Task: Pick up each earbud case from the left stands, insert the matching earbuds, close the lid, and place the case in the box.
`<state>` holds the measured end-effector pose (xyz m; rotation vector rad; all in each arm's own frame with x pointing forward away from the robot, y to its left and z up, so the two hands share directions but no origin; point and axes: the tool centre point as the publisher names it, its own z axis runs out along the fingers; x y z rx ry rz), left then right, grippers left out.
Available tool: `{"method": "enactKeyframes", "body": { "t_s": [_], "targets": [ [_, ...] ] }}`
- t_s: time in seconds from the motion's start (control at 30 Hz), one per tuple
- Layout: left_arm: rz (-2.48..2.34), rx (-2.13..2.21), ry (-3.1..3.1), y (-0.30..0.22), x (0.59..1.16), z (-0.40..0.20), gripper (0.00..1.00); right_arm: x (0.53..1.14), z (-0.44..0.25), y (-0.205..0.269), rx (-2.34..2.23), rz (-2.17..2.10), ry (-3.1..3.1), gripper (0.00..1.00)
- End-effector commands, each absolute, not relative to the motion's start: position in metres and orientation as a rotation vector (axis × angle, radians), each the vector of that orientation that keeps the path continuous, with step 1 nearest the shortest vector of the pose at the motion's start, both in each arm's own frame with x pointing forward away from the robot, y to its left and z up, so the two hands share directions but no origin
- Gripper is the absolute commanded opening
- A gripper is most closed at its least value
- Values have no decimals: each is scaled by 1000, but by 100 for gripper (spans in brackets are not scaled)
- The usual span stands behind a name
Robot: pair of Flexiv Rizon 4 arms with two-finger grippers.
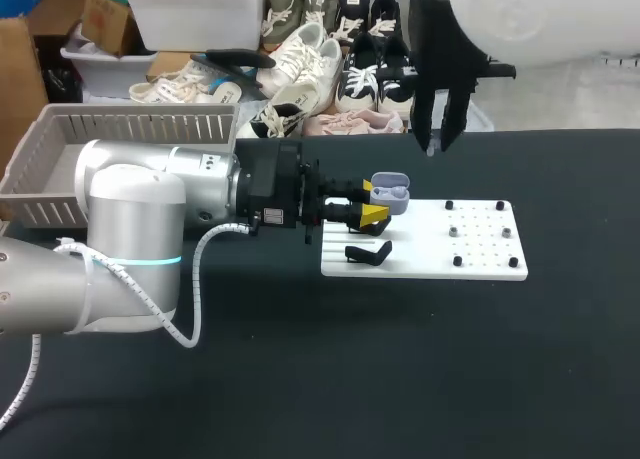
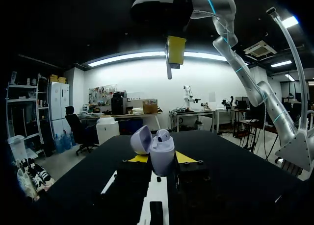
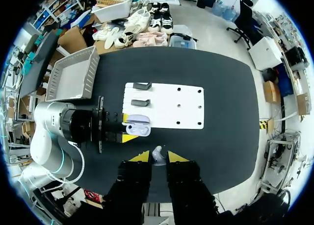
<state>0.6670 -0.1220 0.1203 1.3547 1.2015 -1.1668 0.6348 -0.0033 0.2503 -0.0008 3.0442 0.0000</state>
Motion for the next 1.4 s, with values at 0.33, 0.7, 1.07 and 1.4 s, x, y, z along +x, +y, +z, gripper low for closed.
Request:
{"method": "enactKeyframes", "body": {
  "t_s": [0.33,0.7,1.07,1.4],
  "targets": [
    [-1162,1351,1203,-122,666,120,0,635,249,2,-34,4,3047,0],
    [-1162,1351,1203,-122,666,120,0,636,242,38,-259,-111,2914,0],
    [-1162,1351,1203,-122,666,120,0,635,228,50,-492,-35,2894,0],
    [-1162,1351,1203,-122,666,120,0,636,217,48,-478,-83,2888,0]
  ]
}}
